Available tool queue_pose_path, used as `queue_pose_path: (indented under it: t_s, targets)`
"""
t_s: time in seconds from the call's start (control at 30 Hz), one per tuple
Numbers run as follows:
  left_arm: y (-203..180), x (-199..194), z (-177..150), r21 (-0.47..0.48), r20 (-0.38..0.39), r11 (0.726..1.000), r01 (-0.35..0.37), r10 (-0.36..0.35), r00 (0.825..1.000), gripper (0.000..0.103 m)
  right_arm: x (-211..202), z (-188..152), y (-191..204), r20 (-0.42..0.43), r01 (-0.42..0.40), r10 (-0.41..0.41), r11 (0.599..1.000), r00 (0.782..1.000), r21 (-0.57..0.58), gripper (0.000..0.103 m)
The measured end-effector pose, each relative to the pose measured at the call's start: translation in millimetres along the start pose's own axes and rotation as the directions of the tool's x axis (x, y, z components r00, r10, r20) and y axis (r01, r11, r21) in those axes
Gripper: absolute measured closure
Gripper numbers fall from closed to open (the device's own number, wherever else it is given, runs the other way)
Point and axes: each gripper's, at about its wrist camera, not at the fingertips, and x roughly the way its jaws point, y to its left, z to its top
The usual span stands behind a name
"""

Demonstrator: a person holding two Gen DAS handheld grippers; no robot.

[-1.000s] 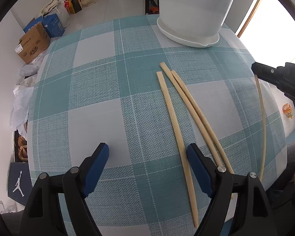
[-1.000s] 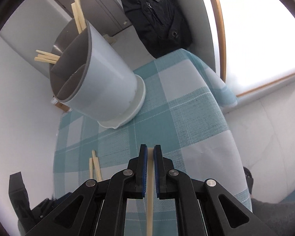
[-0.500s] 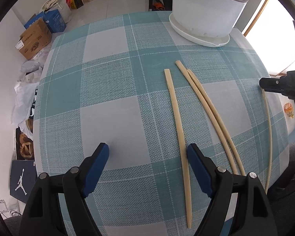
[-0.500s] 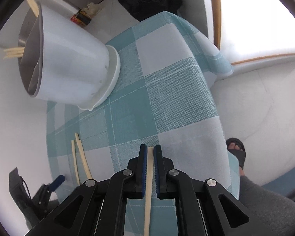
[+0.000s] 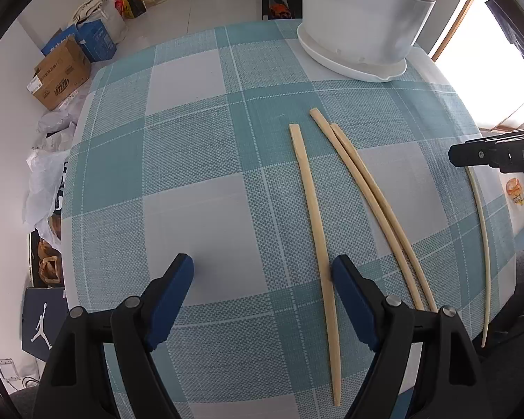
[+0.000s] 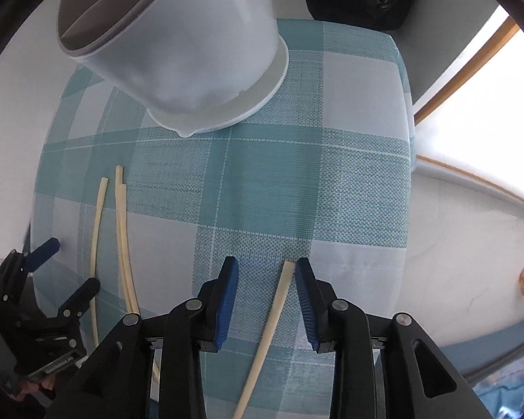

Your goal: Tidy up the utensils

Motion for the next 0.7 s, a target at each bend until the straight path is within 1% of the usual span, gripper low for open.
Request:
queue_pose_path:
  t_s: [0.07, 0.1, 0.13, 0.2, 0.27, 0.3, 0.33, 0.37, 0.4, 0.43, 0.47, 0.5, 0.53, 0.57, 0.6, 0.67, 0.7]
  targets:
    - [1.5, -0.4, 1.6, -0.001, 0.0, 1.0, -0.004, 0.004, 1.0, 0.025, 0.4, -1.3, 1.1, -0.011, 0.039, -0.039, 0.999, 0.999, -0.021, 0.083]
    - [1.6, -0.7, 1.6, 0.0, 0.001, 1.0, -0.004, 0.004, 1.0, 0.025, 0.8, -2.1, 0.2, -0.014, 0.06, -0.06, 0.998, 0.998, -0.027, 0.092]
    - [2.3, -1.0, 1.9, 0.0, 0.002, 1.0, -0.004, 0.004, 1.0, 0.025, 0.9, -3.0, -1.3, -0.016, 0.063, -0.064, 0.998, 0.998, -0.031, 0.095]
    - [3.4, -1.2, 3.1, 0.0, 0.008, 1.0, -0.006, 0.006, 1.0, 0.025, -0.3, -1.2, -4.7, -0.018, 0.05, -0.051, 0.999, 0.999, -0.022, 0.097]
    - [2.8, -2.4, 3.4, 0.0, 0.014, 1.0, -0.002, 0.002, 1.0, 0.025, -3.3, -3.1, -10.5, 0.01, 0.044, -0.044, 0.999, 0.999, 0.001, 0.097]
    - [3.5, -2.2, 4.0, -0.001, 0.016, 1.0, 0.002, -0.002, 1.0, 0.025, -5.3, -3.6, -13.8, 0.023, 0.031, -0.031, 0.999, 0.999, 0.014, 0.097]
    - [4.7, -2.4, 4.4, -0.003, 0.019, 1.0, 0.004, -0.003, 1.0, 0.025, -9.2, -5.0, -19.6, 0.05, -0.003, 0.0, 0.999, 0.999, 0.049, 0.097]
    - [6.1, -2.2, 5.0, -0.008, 0.022, 1.0, 0.006, -0.006, 1.0, 0.025, -14.7, -7.2, -26.1, 0.087, -0.059, 0.051, 0.994, 0.995, 0.088, 0.097]
    - [7.5, -2.0, 5.7, -0.013, 0.023, 1.0, 0.008, -0.007, 1.0, 0.025, -19.4, -8.5, -31.0, 0.119, -0.096, 0.083, 0.989, 0.989, 0.113, 0.097]
    - [8.2, -2.3, 6.1, -0.019, 0.026, 1.0, 0.01, -0.01, 1.0, 0.025, -27.0, -11.7, -37.1, 0.171, -0.142, 0.117, 0.979, 0.978, 0.144, 0.097]
    - [9.7, -2.9, 6.9, -0.026, 0.031, 0.999, 0.019, -0.018, 0.999, 0.025, -35.5, -16.2, -42.3, 0.231, -0.201, 0.161, 0.966, 0.96, 0.161, 0.097]
    - [11.8, -3.7, 8.2, -0.036, 0.036, 0.999, 0.03, -0.029, 0.999, 0.025, -43.2, -21.3, -46.0, 0.281, -0.241, 0.188, 0.956, 0.941, 0.167, 0.097]
    - [14.1, -4.8, 9.1, -0.045, 0.042, 0.998, 0.04, -0.038, 0.998, 0.025, -52.4, -27.6, -50.1, 0.341, -0.276, 0.204, 0.945, 0.918, 0.177, 0.097]
    - [16.5, -5.1, 11.2, -0.055, 0.047, 0.997, 0.052, -0.05, 0.998, 0.025, -62.4, -36.0, -54.8, 0.406, -0.326, 0.231, 0.928, 0.884, 0.182, 0.097]
    - [17.9, -5.0, 13.8, -0.066, 0.052, 0.996, 0.061, -0.058, 0.997, 0.025, -69.9, -40.6, -58.8, 0.451, -0.368, 0.255, 0.912, 0.855, 0.182, 0.097]
    - [18.7, -4.7, 20.3, -0.083, 0.056, 0.993, 0.084, -0.079, 0.995, 0.025, -84.4, -49.0, -70.3, 0.549, -0.432, 0.272, 0.883, 0.791, 0.185, 0.097]
    - [18.9, -4.3, 24.7, -0.088, 0.058, 0.992, 0.088, -0.083, 0.995, 0.025, -90.7, -49.4, -70.2, 0.596, -0.466, 0.283, 0.867, 0.751, 0.177, 0.097]
